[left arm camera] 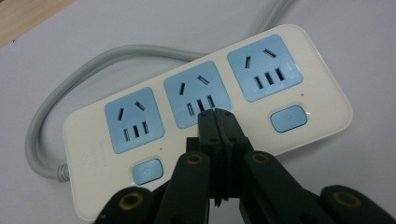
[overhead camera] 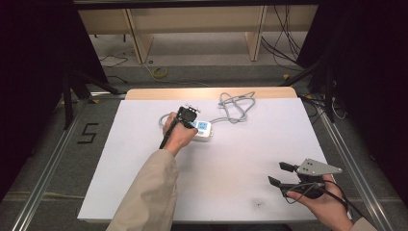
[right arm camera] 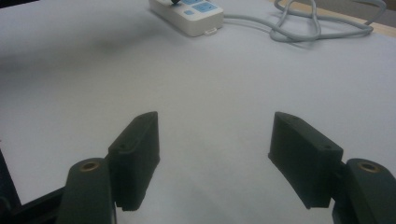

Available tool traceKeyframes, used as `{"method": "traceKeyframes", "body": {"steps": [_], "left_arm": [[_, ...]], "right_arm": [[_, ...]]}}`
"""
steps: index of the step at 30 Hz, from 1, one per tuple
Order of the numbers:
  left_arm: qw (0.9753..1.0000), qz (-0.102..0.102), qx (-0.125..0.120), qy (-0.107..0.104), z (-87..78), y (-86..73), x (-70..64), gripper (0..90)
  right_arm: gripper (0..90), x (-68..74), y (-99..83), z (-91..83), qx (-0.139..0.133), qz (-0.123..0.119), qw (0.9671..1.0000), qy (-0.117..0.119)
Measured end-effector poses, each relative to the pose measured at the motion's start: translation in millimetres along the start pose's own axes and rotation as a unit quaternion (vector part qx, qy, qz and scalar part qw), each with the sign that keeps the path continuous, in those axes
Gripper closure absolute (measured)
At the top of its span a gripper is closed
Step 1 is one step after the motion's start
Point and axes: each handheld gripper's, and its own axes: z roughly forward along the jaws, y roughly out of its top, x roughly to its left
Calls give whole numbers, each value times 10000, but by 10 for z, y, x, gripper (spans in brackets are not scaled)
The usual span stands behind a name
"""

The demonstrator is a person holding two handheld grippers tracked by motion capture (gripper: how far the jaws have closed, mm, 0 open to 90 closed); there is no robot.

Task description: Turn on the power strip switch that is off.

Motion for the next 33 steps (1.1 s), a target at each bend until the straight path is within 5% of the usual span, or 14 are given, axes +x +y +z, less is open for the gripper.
{"method": "traceKeyframes", "body": {"steps": [33], "left_arm": [[9996,-20,284,-14,15,77,4,900]], "right_arm": [[337,-1,-6,4,15,34,10000,26]]}}
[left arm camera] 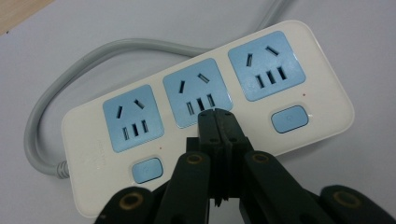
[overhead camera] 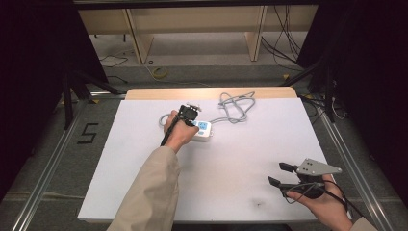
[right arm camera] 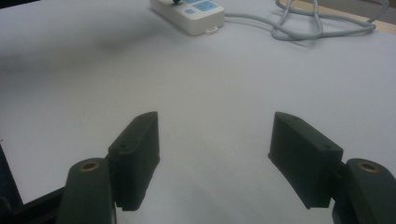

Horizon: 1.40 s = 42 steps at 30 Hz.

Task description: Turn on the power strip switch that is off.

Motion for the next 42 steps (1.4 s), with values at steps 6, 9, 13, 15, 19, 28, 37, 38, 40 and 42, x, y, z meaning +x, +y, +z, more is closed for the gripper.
{"method": "traceKeyframes", "body": {"steps": [6,9,13,15,19,28,37,38,40,42], "left_arm": [[10000,-25,39,-20,1,9,7,900],[10000,-21,71,-4,1,16,2,900],[10000,-8,99,12,3,25,0,900],[9999,-34,105,-1,4,26,2,900],[9999,-16,121,-3,5,32,1,900],[9999,2,154,47,9,41,-13,900],[9998,8,213,52,17,44,-20,900],[9998,8,213,52,17,44,-20,900],[9998,-7,177,72,19,45,-21,900],[9998,30,190,69,18,45,-21,900]], "right_arm": [[337,0,0,0,-1,-1,10000,3],[337,1,-3,6,2,6,10000,13],[338,-1,-2,8,5,-20,10000,22],[338,0,-2,7,13,-11,10000,17],[338,0,-1,11,19,-10,10000,23],[338,5,3,17,17,-16,10000,34],[339,7,6,20,25,-31,10000,42],[339,8,6,20,27,-30,10000,45],[339,9,7,20,27,-31,10000,47],[339,8,8,19,25,-36,10000,46]]}}
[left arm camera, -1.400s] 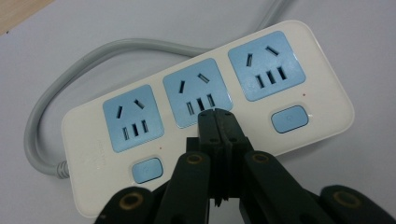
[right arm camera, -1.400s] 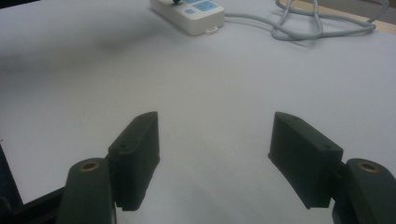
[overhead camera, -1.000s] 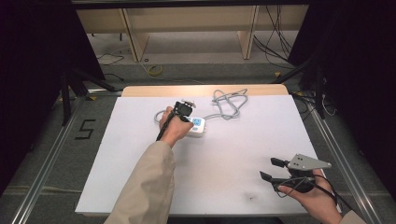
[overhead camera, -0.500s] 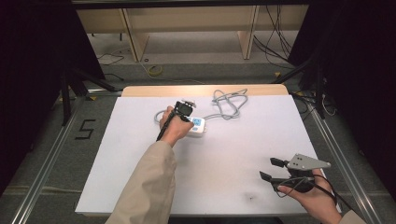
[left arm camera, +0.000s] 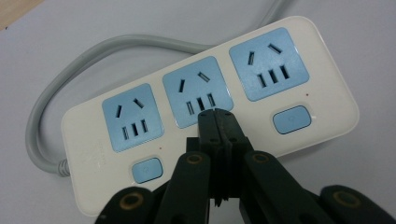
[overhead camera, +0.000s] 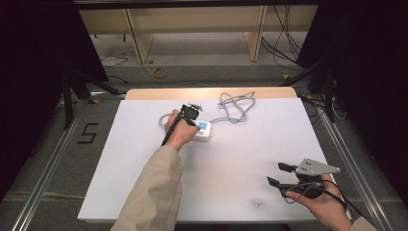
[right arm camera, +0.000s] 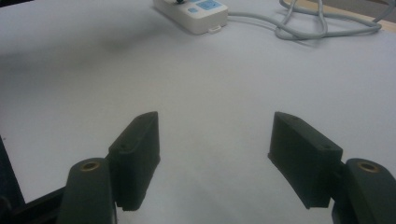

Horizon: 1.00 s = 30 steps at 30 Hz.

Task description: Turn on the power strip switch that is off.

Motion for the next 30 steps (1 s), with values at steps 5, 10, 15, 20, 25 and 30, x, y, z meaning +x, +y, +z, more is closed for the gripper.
{"method": "traceKeyframes", "body": {"steps": [5,10,15,20,25,30], "left_arm": [[10000,12,-14,25,0,-2,-8,900],[10000,31,-7,74,0,1,-23,900],[10000,6,-8,69,-1,0,-20,900],[9999,50,15,124,-4,2,-31,900],[9999,46,7,160,-3,1,-45,900],[9999,26,7,154,-3,2,-44,900]], "right_arm": [[339,-1,2,0,-1,-2,10000,-1],[339,0,2,0,2,-8,10000,1],[339,-2,3,-2,-5,-13,10000,-7],[339,-3,3,-3,-10,-15,10000,-9],[340,-3,4,-6,-14,-15,10000,-8],[340,-2,4,-8,-14,-15,10000,-11]]}}
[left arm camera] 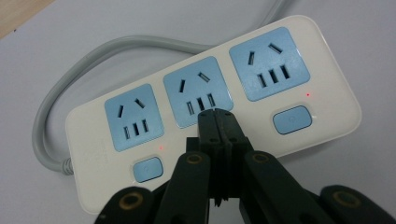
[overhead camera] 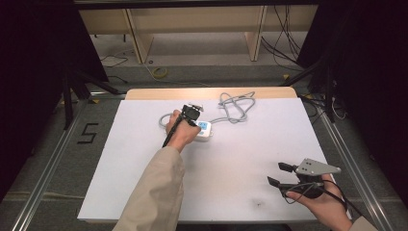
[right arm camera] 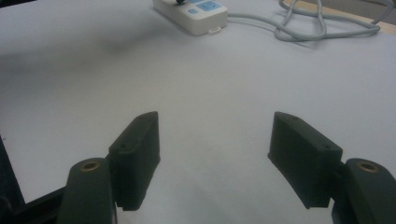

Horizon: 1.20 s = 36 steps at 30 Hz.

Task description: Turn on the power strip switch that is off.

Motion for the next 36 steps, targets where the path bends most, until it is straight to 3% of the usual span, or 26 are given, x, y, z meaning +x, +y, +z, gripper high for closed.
{"method": "traceKeyframes", "body": {"steps": [27,28,36], "left_arm": [[9999,-48,-123,-9,-9,-19,10,900],[9998,-98,-141,-77,-10,-17,13,900],[9999,-20,-160,-23,-13,-24,0,899]], "right_arm": [[339,-8,5,-12,-30,12,10000,-1],[339,-9,5,-12,-32,15,10000,-3],[340,-20,5,-15,-45,15,10000,-5]]}}
